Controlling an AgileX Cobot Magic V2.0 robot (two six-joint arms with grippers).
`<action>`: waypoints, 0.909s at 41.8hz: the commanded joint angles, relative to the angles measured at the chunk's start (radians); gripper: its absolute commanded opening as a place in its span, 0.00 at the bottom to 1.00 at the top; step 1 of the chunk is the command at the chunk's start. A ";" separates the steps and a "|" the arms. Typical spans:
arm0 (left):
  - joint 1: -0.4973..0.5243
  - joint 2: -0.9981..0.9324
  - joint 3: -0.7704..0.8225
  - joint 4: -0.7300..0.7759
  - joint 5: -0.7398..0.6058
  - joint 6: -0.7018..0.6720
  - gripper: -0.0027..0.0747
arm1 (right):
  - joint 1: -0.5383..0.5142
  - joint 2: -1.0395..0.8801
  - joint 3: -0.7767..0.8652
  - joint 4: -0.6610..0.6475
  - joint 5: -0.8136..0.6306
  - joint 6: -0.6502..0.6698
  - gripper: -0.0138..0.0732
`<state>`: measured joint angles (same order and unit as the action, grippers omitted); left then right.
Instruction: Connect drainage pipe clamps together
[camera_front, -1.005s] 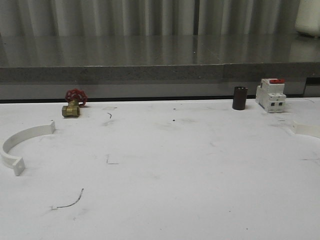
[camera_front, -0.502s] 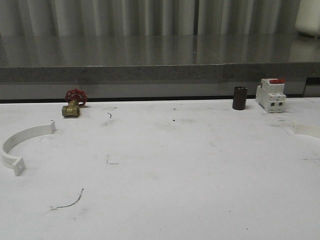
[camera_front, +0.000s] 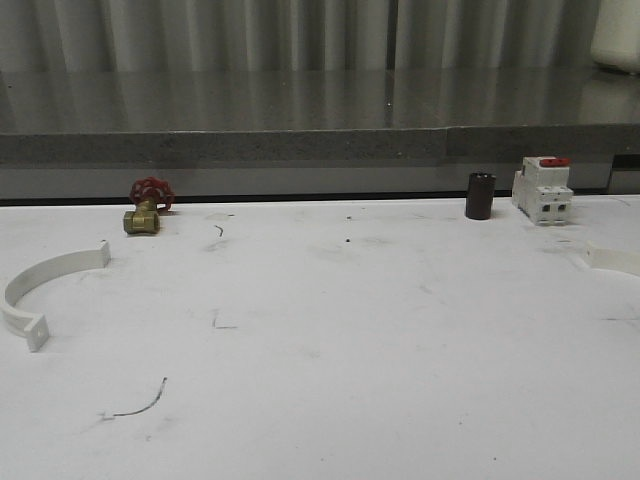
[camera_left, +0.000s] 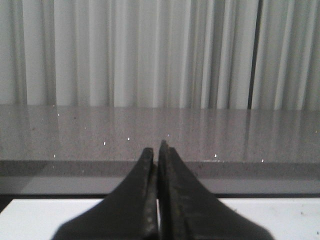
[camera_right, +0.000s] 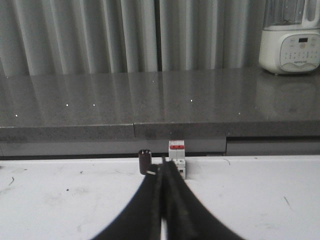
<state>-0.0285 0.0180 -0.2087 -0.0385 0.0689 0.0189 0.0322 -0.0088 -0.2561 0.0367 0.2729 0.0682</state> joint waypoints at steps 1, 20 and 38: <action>-0.006 0.071 -0.150 -0.005 0.015 -0.008 0.01 | -0.002 0.053 -0.135 -0.015 0.027 -0.004 0.02; -0.006 0.442 -0.502 0.003 0.378 -0.008 0.01 | -0.002 0.351 -0.447 -0.015 0.244 -0.004 0.02; -0.006 0.634 -0.502 0.001 0.482 -0.008 0.01 | -0.002 0.470 -0.445 -0.015 0.431 -0.004 0.02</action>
<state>-0.0285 0.6251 -0.6779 -0.0337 0.5900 0.0189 0.0322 0.4340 -0.6697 0.0343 0.7408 0.0682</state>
